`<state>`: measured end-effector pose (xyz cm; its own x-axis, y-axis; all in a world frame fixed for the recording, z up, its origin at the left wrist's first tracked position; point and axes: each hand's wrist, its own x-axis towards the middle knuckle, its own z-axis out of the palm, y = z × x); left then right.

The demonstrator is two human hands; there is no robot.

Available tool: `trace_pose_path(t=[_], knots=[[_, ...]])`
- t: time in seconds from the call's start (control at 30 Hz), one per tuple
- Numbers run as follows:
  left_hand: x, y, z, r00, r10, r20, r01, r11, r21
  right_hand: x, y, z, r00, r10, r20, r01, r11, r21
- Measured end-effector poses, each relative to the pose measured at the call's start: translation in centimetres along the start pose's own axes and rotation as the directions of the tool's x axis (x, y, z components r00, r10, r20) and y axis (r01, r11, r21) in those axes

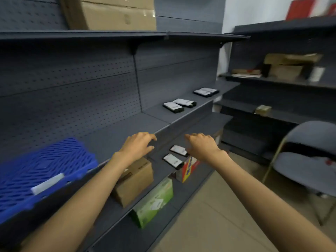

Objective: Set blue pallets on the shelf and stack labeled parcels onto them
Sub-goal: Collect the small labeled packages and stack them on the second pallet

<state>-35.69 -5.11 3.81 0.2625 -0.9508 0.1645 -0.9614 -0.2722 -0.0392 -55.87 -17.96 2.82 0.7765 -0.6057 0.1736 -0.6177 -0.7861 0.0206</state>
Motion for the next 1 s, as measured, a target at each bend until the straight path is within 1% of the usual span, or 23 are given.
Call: trace_pose_path(t=[0.17,0.23,0.33,0.43,0.57,0.67,0.8,1.0], knots=[[9.1,11.4,1.5,0.992,0.122,-0.025,-0.123,0.992,-0.037,-1.9,13.4,-0.4,0.991,0.128,0.026,-0.126,0.991,-0.041],[12.1,15.3,2.2,0.988,0.151,-0.033,-0.153,0.986,-0.061,-2.4,17.8,-0.5,0.984,0.175,0.024,-0.174,0.984,-0.042],[15.5,19.6,3.4,0.985,0.171,-0.030,-0.173,0.982,-0.080,-2.8,22.7,-0.7,0.979,0.203,0.022,-0.203,0.979,-0.028],[18.3,21.7,4.4,0.985,0.173,-0.020,-0.174,0.980,-0.095,-2.2,25.9,-0.1,0.979,0.205,0.021,-0.205,0.979,-0.014],[22.4,21.7,5.3,0.989,0.144,-0.027,-0.146,0.985,-0.096,0.8,28.4,1.4,0.979,0.196,0.047,-0.196,0.981,-0.005],[25.8,20.4,6.4,0.994,0.103,-0.029,-0.105,0.991,-0.085,4.5,29.3,3.0,0.986,0.155,0.063,-0.154,0.988,-0.010],[31.5,18.1,8.0,0.998,0.054,-0.021,-0.055,0.996,-0.075,11.2,31.0,4.8,0.994,0.098,0.045,-0.097,0.995,-0.014],[40.7,13.4,9.2,0.998,-0.066,-0.024,0.063,0.993,-0.104,23.2,33.6,5.2,0.996,0.029,0.080,-0.025,0.998,-0.050]])
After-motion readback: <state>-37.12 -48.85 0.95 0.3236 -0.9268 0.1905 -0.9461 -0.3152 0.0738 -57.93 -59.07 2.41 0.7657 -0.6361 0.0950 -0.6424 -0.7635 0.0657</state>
